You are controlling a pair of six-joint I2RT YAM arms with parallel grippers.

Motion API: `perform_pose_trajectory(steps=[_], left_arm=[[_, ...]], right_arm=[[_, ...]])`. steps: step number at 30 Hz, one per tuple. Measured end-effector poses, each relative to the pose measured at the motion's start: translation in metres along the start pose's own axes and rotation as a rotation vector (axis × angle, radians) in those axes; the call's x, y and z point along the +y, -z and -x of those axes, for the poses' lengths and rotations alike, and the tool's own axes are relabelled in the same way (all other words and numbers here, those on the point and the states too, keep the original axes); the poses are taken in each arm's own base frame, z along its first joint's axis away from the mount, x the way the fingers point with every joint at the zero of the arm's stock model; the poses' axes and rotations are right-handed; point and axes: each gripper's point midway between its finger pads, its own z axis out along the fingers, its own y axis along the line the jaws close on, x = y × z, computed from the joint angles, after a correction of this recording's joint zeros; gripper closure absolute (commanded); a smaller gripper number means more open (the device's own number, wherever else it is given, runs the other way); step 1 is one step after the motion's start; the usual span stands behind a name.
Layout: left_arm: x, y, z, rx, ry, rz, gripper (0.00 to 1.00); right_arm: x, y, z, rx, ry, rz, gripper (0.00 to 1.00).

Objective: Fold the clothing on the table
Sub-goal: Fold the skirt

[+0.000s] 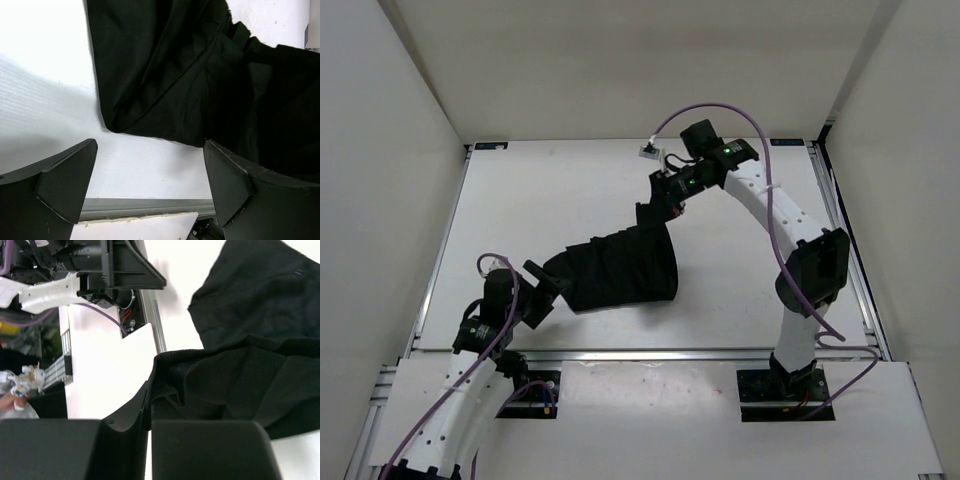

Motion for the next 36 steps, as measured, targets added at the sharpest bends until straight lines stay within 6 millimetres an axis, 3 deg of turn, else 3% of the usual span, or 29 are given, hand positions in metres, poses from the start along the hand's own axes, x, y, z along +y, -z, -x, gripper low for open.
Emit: perform_pose_trajectory(steps=[6, 15, 21, 22, 24, 25, 27, 28, 32, 36], left_arm=[[0.002, -0.001, -0.002, -0.002, 0.002, -0.015, 0.01], [0.003, 0.001, -0.003, -0.012, 0.013, -0.048, 0.02], [0.011, -0.003, -0.009, 0.007, 0.026, -0.036, 0.01], [0.011, -0.003, -0.01, 0.009, 0.028, -0.037, 0.01], [0.014, -0.005, -0.012, 0.017, 0.033, -0.036, 0.01], [0.015, -0.006, -0.013, 0.02, 0.035, -0.036, 0.01], [0.017, -0.007, -0.015, 0.026, 0.041, -0.034, 0.01], [0.018, -0.008, -0.016, 0.027, 0.046, -0.036, 0.01], [0.02, -0.012, -0.017, 0.026, 0.068, -0.042, 0.02], [0.02, -0.017, -0.018, 0.028, 0.096, -0.057, 0.02]], right_arm=[[0.005, -0.037, 0.008, 0.053, 0.043, 0.008, 1.0], [-0.022, -0.069, 0.04, 0.035, 0.032, -0.017, 1.0], [-0.007, -0.099, 0.047, 0.045, 0.038, 0.021, 0.96], [-0.003, -0.103, 0.045, 0.055, 0.039, 0.029, 0.92], [0.007, -0.114, 0.038, 0.08, 0.041, 0.048, 0.59], [0.011, -0.121, 0.032, 0.097, 0.047, 0.056, 0.5], [0.014, -0.131, 0.021, 0.13, 0.034, 0.059, 0.1], [0.014, -0.136, 0.015, 0.147, 0.025, 0.053, 0.01], [-0.003, -0.15, 0.004, 0.18, 0.038, -0.012, 0.01], [-0.035, -0.133, 0.005, 0.163, 0.015, -0.101, 0.01]])
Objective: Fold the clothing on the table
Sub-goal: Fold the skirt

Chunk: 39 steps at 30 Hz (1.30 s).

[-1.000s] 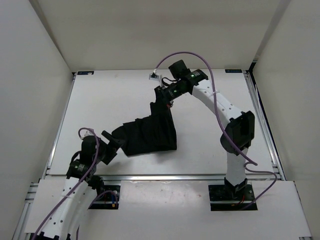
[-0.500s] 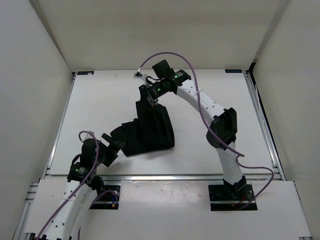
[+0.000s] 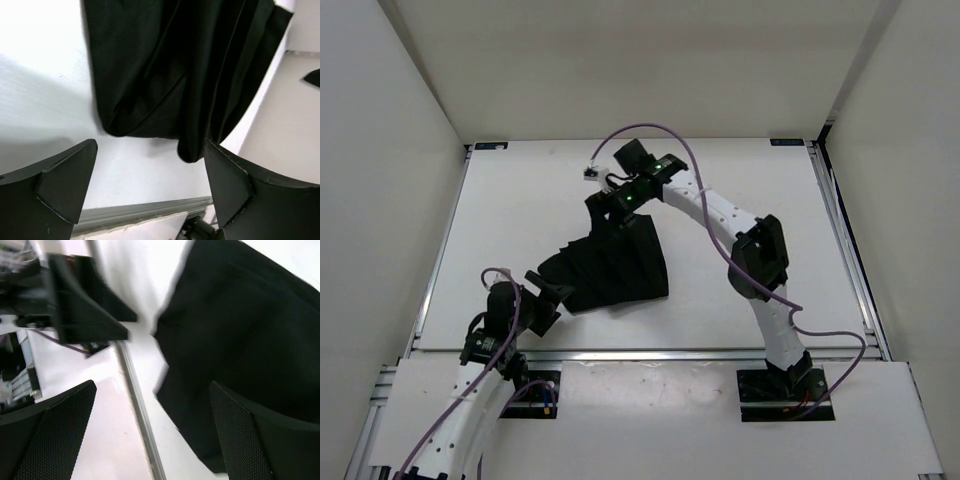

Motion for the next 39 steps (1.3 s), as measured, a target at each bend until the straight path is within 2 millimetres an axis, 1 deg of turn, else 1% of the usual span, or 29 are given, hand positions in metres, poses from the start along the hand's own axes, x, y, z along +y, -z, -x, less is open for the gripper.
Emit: perform_pose_trajectory(steps=[2, 4, 6, 8, 9, 11, 13, 16, 19, 21, 22, 24, 28, 32, 35, 39], left_arm=[[-0.002, -0.003, 0.0, -0.002, 0.022, -0.018, 0.01], [-0.004, -0.008, -0.001, 0.001, 0.046, -0.04, 0.01], [-0.008, -0.011, -0.004, 0.01, 0.07, -0.056, 0.01], [-0.016, -0.014, -0.009, 0.026, 0.093, -0.076, 0.01], [-0.022, -0.015, -0.012, 0.036, 0.103, -0.092, 0.01], [-0.033, -0.016, -0.019, 0.053, 0.124, -0.123, 0.02], [-0.044, -0.017, -0.026, 0.073, 0.146, -0.145, 0.02], [-0.055, -0.018, -0.034, 0.096, 0.156, -0.117, 0.02], [-0.081, -0.022, -0.036, 0.098, 0.139, -0.112, 0.01], [-0.098, -0.026, -0.037, 0.097, 0.122, -0.121, 0.01], [-0.103, -0.029, -0.039, 0.097, 0.114, -0.121, 0.01], [-0.105, -0.035, -0.043, 0.101, 0.096, -0.111, 0.02], [-0.095, -0.041, -0.052, 0.113, 0.07, -0.068, 0.01], [-0.089, -0.043, -0.056, 0.115, 0.065, -0.046, 0.01], [-0.087, -0.04, -0.065, 0.124, 0.074, -0.023, 0.02], [-0.092, -0.034, -0.087, 0.157, 0.066, -0.004, 0.01]], right_arm=[[-0.021, 0.016, -0.011, -0.005, -0.042, -0.039, 0.01], [-0.042, 0.038, -0.034, 0.003, -0.109, -0.082, 0.01], [-0.058, 0.06, -0.057, 0.007, -0.174, -0.126, 0.01], [-0.066, 0.078, -0.073, 0.003, -0.215, -0.157, 0.01], [-0.066, 0.086, -0.078, -0.002, -0.227, -0.168, 0.01], [-0.064, 0.095, -0.082, -0.013, -0.234, -0.179, 0.01], [-0.058, 0.103, -0.081, -0.03, -0.222, -0.183, 0.01], [-0.049, 0.113, -0.076, -0.064, -0.191, -0.19, 0.01], [-0.037, 0.122, -0.076, -0.091, -0.174, -0.185, 0.0], [-0.034, 0.129, -0.079, -0.11, -0.176, -0.182, 0.01], [-0.033, 0.133, -0.081, -0.119, -0.182, -0.181, 0.0], [-0.036, 0.142, -0.086, -0.14, -0.208, -0.186, 0.01], [-0.054, 0.169, -0.098, -0.199, -0.287, -0.218, 0.01], [-0.07, 0.192, -0.111, -0.257, -0.357, -0.25, 0.01], [-0.073, 0.201, -0.116, -0.279, -0.38, -0.262, 0.01], [-0.067, 0.204, -0.119, -0.294, -0.38, -0.261, 0.01]])
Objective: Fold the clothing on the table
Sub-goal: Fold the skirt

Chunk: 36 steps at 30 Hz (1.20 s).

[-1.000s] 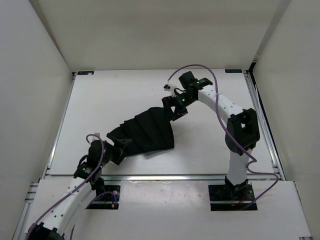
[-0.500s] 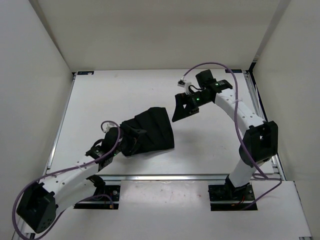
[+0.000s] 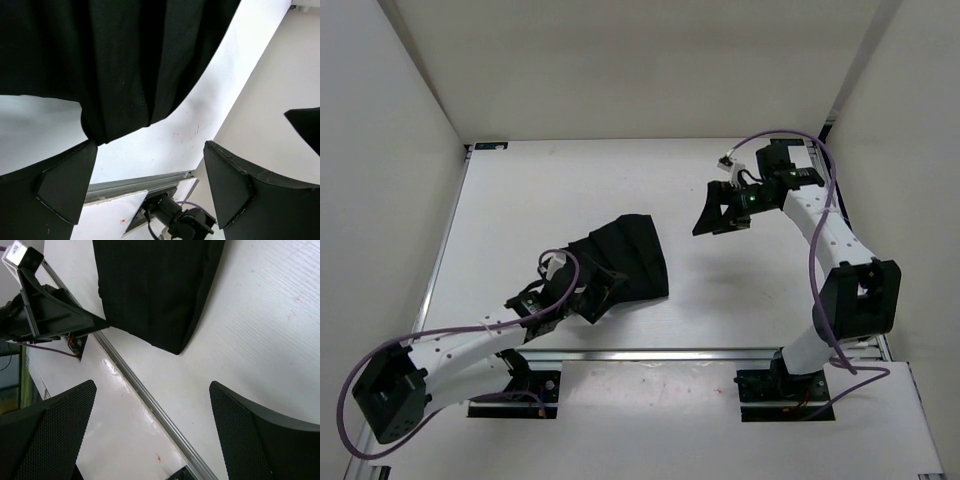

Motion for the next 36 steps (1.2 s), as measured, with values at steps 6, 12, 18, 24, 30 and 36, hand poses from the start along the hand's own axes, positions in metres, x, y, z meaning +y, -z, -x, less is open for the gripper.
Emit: perform_pose_trajectory(steps=[6, 12, 18, 24, 30, 36], left_arm=[[0.0, -0.014, -0.009, -0.013, -0.015, 0.054, 0.01], [0.012, -0.02, -0.007, -0.041, -0.03, 0.118, 0.02], [0.005, -0.016, -0.01, -0.041, -0.022, 0.098, 0.02], [0.011, -0.021, -0.011, -0.041, -0.016, 0.115, 0.01], [0.022, -0.025, -0.015, -0.034, -0.013, 0.135, 0.01], [0.03, -0.026, -0.015, -0.037, -0.005, 0.151, 0.01]], right_arm=[[0.0, 0.012, 0.001, -0.037, -0.008, 0.002, 0.01], [-0.013, 0.027, -0.011, -0.074, -0.065, -0.022, 0.0], [-0.018, 0.031, -0.02, -0.082, -0.103, -0.024, 0.01], [-0.019, 0.038, -0.018, -0.104, -0.104, -0.029, 0.01], [-0.023, 0.044, -0.016, -0.124, -0.111, -0.04, 0.01], [-0.023, 0.044, -0.016, -0.127, -0.112, -0.042, 0.0]])
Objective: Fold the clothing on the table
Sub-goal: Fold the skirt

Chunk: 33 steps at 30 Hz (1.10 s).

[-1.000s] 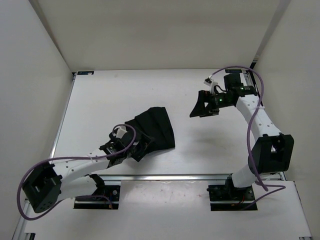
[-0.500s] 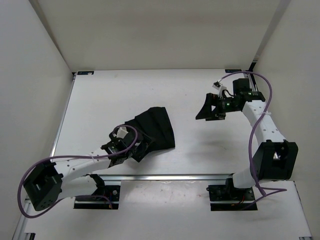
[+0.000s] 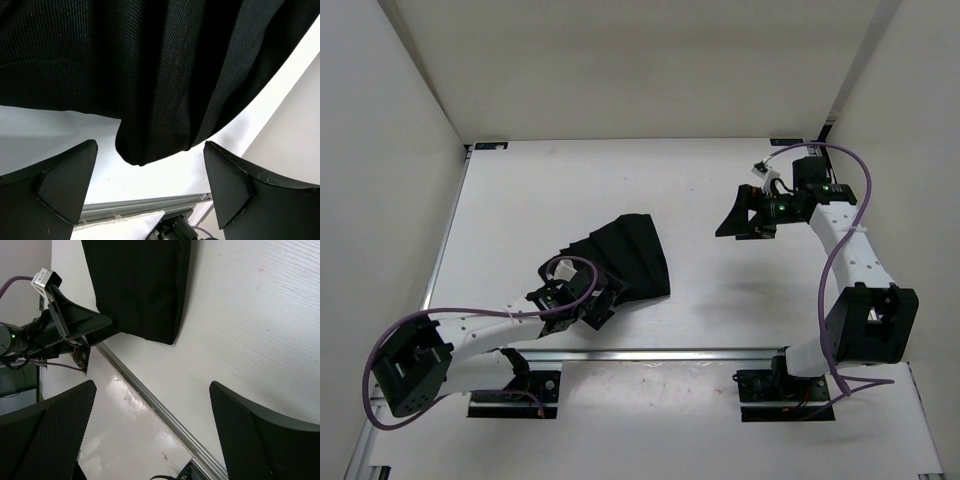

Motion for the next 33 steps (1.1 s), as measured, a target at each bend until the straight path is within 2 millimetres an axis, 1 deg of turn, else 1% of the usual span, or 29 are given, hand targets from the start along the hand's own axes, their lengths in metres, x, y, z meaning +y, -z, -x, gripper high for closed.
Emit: perform_pose_trajectory(steps=[3, 5, 9, 10, 12, 20, 23, 25, 26, 28, 30, 31, 32, 33], left_arm=[[0.0, 0.0, 0.001, -0.003, 0.003, -0.001, 0.01], [-0.001, -0.001, 0.004, -0.009, 0.008, -0.001, 0.02], [-0.005, -0.002, 0.005, -0.012, 0.012, -0.013, 0.09], [-0.006, -0.002, 0.005, -0.012, 0.012, -0.016, 0.14], [-0.008, -0.003, 0.005, -0.01, 0.011, -0.025, 0.17], [-0.021, -0.005, 0.004, -0.009, 0.009, -0.05, 0.21], [-0.025, -0.005, 0.003, -0.008, 0.012, -0.064, 0.21], [-0.027, -0.004, 0.003, -0.007, 0.014, -0.07, 0.26], [-0.027, -0.004, 0.003, -0.007, 0.013, -0.072, 0.26], [-0.028, -0.005, 0.004, -0.009, 0.011, -0.075, 0.32], [-0.029, -0.005, 0.006, -0.013, 0.008, -0.078, 0.49], [-0.029, -0.006, 0.007, -0.016, 0.005, -0.079, 0.55], [-0.03, -0.006, 0.008, -0.019, 0.0, -0.081, 0.74], [-0.031, -0.006, 0.01, -0.022, 0.0, -0.085, 0.9]], right_arm=[[0.0, 0.0, 0.0, 0.0, -0.001, 0.002, 0.01], [0.0, 0.0, 0.0, 0.001, -0.001, 0.003, 0.01], [0.0, -0.001, -0.003, 0.005, -0.007, 0.004, 0.01], [0.0, -0.001, -0.003, 0.004, -0.007, 0.004, 0.01], [0.0, 0.0, -0.003, 0.003, -0.007, 0.003, 0.01], [-0.001, 0.001, -0.003, 0.0, -0.009, 0.001, 0.01], [-0.001, 0.001, -0.003, 0.001, -0.01, 0.001, 0.01], [-0.001, 0.001, -0.003, 0.001, -0.01, 0.001, 0.01], [-0.001, 0.001, -0.003, 0.001, -0.01, 0.001, 0.01], [-0.001, 0.001, -0.004, 0.001, -0.01, 0.001, 0.0], [-0.001, 0.001, -0.003, 0.001, -0.01, 0.002, 0.01], [-0.001, 0.001, -0.003, 0.001, -0.01, 0.002, 0.0], [-0.001, 0.001, -0.003, 0.001, -0.01, 0.002, 0.01], [-0.001, 0.001, -0.003, 0.001, -0.01, 0.003, 0.01]])
